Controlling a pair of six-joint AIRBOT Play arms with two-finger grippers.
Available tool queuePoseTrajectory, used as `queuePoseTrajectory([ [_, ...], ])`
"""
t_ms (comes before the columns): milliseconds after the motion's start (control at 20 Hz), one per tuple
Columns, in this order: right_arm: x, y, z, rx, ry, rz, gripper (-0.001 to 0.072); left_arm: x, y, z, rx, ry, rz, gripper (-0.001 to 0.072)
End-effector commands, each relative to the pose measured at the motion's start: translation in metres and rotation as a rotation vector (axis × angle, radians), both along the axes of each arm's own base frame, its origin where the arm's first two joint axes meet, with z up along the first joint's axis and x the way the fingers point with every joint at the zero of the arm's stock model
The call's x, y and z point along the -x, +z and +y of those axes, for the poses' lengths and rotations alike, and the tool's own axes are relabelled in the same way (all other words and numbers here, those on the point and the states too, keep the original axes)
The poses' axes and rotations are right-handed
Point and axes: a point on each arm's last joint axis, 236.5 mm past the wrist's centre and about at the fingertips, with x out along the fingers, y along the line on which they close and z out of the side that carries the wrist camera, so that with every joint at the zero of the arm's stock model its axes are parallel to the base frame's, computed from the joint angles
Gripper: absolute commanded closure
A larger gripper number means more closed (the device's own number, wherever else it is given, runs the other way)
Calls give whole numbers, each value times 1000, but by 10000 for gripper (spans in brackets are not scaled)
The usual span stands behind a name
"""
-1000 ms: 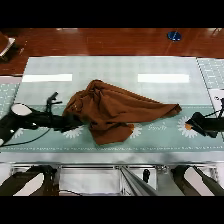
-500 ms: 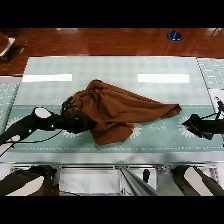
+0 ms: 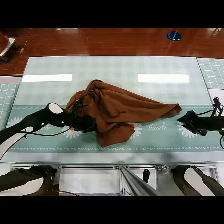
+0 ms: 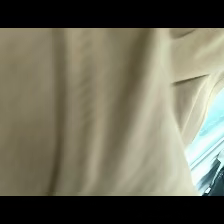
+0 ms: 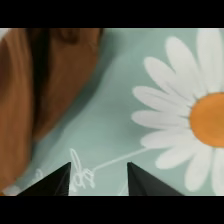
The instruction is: Fold the shirts.
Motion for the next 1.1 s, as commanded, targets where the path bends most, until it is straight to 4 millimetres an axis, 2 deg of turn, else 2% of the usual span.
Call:
queuePoseTrajectory([
  [0, -23, -1, 11, -89, -37, -52, 301, -5, 11, -10, 32, -20, 1, 683],
  [150, -37, -11, 13, -155, -47, -35, 301, -4, 12, -11, 36, -24, 5, 683],
  [400, -64, -14, 11, -213, -59, -42, 301, -3, 12, -11, 38, -27, 10, 683],
  [750, -109, -22, 57, -192, 85, -24, 304, -1, 13, -12, 41, -33, 17, 683],
  [800, -113, -24, 61, -188, 98, -10, 335, 0, 13, -12, 42, -35, 18, 683],
  [900, -116, -21, 72, -184, 159, -12, 689, -3, 14, -12, 43, -33, 11, 683],
  [1000, -125, 3, 78, -190, 243, -50, 691, -20, 32, -8, 73, -21, -24, 683],
  [1050, -133, 25, 78, -184, 291, -79, 691, -39, 53, -4, 98, -4, -72, 683],
])
